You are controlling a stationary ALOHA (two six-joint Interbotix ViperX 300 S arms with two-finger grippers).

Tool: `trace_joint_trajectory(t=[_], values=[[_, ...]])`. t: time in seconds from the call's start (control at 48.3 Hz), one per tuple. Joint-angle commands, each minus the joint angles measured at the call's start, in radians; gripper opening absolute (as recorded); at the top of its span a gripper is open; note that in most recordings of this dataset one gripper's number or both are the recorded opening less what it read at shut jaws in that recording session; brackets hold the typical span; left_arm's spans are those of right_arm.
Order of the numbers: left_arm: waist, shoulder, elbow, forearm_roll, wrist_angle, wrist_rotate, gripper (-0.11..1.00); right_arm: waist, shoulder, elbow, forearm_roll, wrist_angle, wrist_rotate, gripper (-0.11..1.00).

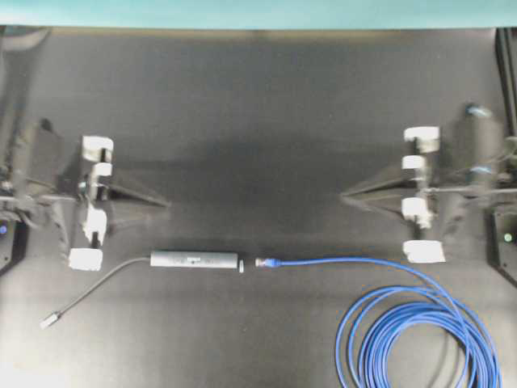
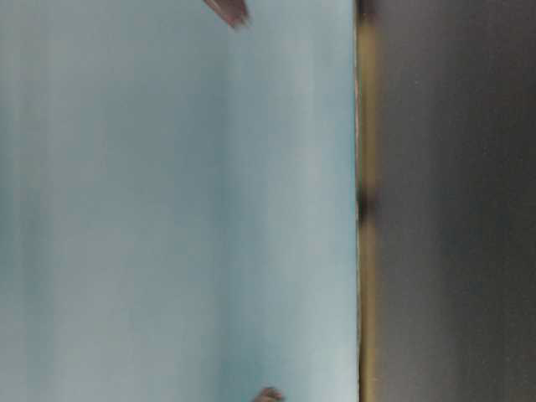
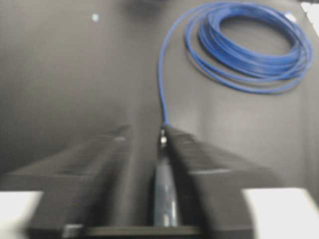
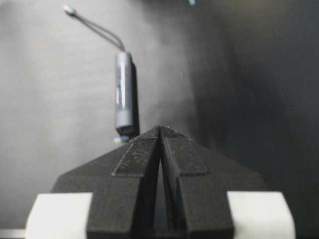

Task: Insert the LAN cable into the hub.
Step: 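Move the left gripper down onto the grey ANKER hub and grasp it, then lower the right gripper over the blue LAN cable plug and grasp it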

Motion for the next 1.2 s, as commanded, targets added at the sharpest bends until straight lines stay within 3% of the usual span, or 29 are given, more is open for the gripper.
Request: trace_joint_trajectory(t=[0.0,0.104,0.166,0.311,0.414,0.58,0.87,1.181], values=[[-0.003,0.046,0.017,0.003,-0.092,-0.011,0.42,-0.017,0.083,-0.044,0.003,-0.009,0.005,0.04],[-0.015,0.114,0.020,0.003,-0.156,-0.035,0.66,-0.015,0.147,-0.083,0.002,-0.006,0.008,0.17],[-0.035,0.163,0.009,0.003,-0.150,-0.032,0.73,-0.014,0.170,-0.100,0.002,-0.003,0.008,0.29],[-0.078,0.278,-0.037,0.003,-0.123,-0.017,0.68,-0.014,0.199,-0.132,0.002,0.017,0.009,0.63],[-0.091,0.370,-0.064,0.003,-0.147,-0.009,0.66,-0.014,0.207,-0.141,0.002,0.037,0.008,0.78],[-0.089,0.471,-0.074,0.003,-0.268,-0.012,0.66,-0.011,0.207,-0.140,0.006,0.041,0.015,0.77],[-0.089,0.565,-0.103,0.003,-0.275,-0.014,0.66,0.005,0.206,-0.138,0.006,0.043,0.084,0.77],[-0.084,0.666,-0.146,0.003,-0.295,-0.011,0.65,0.012,0.209,-0.141,0.006,0.041,0.086,0.77]])
